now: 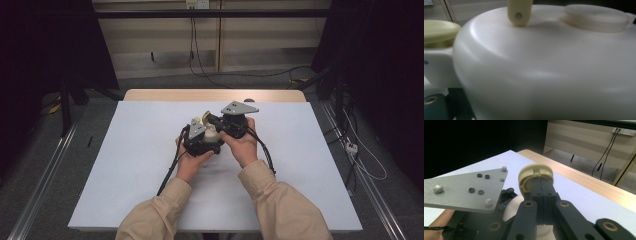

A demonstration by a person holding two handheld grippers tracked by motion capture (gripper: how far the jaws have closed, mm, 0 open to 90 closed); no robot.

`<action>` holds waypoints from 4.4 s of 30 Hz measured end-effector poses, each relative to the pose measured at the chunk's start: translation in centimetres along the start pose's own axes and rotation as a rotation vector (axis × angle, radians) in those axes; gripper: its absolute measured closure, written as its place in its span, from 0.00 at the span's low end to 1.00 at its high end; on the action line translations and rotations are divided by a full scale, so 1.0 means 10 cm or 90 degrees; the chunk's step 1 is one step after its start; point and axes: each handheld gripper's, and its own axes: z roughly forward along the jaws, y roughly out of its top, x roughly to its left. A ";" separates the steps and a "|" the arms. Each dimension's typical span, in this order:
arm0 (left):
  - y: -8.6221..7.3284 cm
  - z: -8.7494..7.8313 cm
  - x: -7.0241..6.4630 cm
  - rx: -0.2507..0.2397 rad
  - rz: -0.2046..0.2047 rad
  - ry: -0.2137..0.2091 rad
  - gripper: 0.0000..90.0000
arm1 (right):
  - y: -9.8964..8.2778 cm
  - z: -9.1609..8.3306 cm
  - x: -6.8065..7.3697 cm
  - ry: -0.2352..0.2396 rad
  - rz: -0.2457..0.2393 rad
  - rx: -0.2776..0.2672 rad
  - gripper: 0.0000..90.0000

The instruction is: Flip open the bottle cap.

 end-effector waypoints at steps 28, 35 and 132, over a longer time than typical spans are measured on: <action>0.00 0.00 0.01 0.001 0.001 -0.003 0.06 | 0.02 0.02 -0.03 0.005 0.001 0.003 1.00; -0.01 -0.02 0.00 0.006 0.008 0.000 0.05 | 0.00 -0.06 -0.01 -0.002 -0.007 -0.003 0.89; -0.43 -2.01 0.63 0.080 0.009 0.010 0.06 | -1.49 -1.53 -0.29 -0.047 0.051 0.029 0.14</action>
